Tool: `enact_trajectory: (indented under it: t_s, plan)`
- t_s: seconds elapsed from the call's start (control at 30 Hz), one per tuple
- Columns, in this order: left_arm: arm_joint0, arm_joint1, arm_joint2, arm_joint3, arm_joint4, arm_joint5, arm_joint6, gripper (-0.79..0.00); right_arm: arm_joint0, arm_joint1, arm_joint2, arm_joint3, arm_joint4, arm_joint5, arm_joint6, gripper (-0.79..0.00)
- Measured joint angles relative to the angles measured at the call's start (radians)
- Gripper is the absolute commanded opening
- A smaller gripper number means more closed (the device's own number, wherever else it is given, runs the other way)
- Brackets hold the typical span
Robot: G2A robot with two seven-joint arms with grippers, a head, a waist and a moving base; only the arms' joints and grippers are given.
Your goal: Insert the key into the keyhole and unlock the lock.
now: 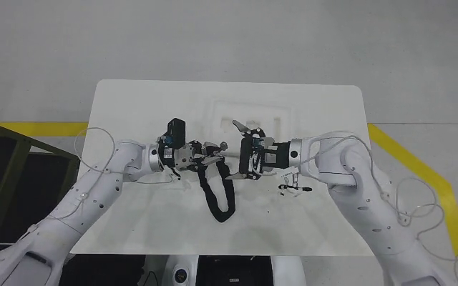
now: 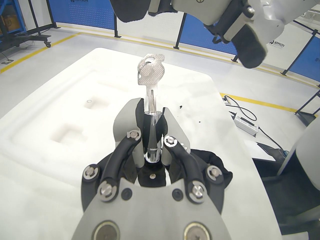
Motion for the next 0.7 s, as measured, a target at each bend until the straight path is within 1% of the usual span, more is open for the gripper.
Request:
enact_trajectory:
  t_s: [0.03, 0.07, 0.1, 0.13, 0.2, 0.27, 0.4, 0.47, 0.6, 0.7]
  plan:
    - [-0.009, 0.006, 0.015, -0.004, -0.01, 0.0, -0.006, -0.785, 0.003, 0.001, -0.001, 0.005, -0.019, -0.014, -0.012, 0.0]
    - [-0.021, 0.013, 0.036, -0.011, -0.024, 0.0, -0.013, -0.785, 0.009, 0.001, -0.002, 0.011, -0.042, -0.03, -0.027, -0.037]
    - [-0.03, 0.019, 0.051, -0.016, -0.035, 0.0, -0.016, -0.785, 0.014, 0.002, -0.004, 0.015, -0.059, -0.041, -0.039, -0.145]
    - [-0.04, 0.024, 0.065, -0.02, -0.046, 0.0, -0.019, -0.785, 0.02, 0.002, -0.006, 0.019, -0.077, -0.052, -0.048, -0.163]
    - [-0.06, 0.035, 0.095, -0.027, -0.067, 0.0, -0.023, -0.785, 0.035, 0.003, -0.013, 0.029, -0.115, -0.074, -0.065, -0.296]
    - [-0.078, 0.045, 0.122, -0.03, -0.086, 0.0, -0.022, -0.785, 0.052, 0.003, -0.025, 0.035, -0.149, -0.087, -0.076, -0.372]
    - [-0.104, 0.058, 0.165, -0.032, -0.108, 0.0, -0.014, -0.785, 0.079, 0.004, -0.061, 0.045, -0.193, -0.088, -0.088, -0.409]
    - [-0.116, 0.065, 0.184, -0.033, -0.115, 0.0, -0.007, -0.785, 0.092, 0.006, -0.075, 0.051, -0.205, -0.087, -0.097, -0.44]
    - [-0.135, 0.075, 0.215, -0.032, -0.122, 0.0, 0.006, -0.785, 0.106, 0.009, -0.088, 0.052, -0.223, -0.087, -0.117, -0.459]
    - [-0.147, 0.081, 0.234, -0.03, -0.126, 0.0, 0.017, -0.785, 0.112, 0.012, -0.098, 0.049, -0.229, -0.087, -0.131, -0.486]
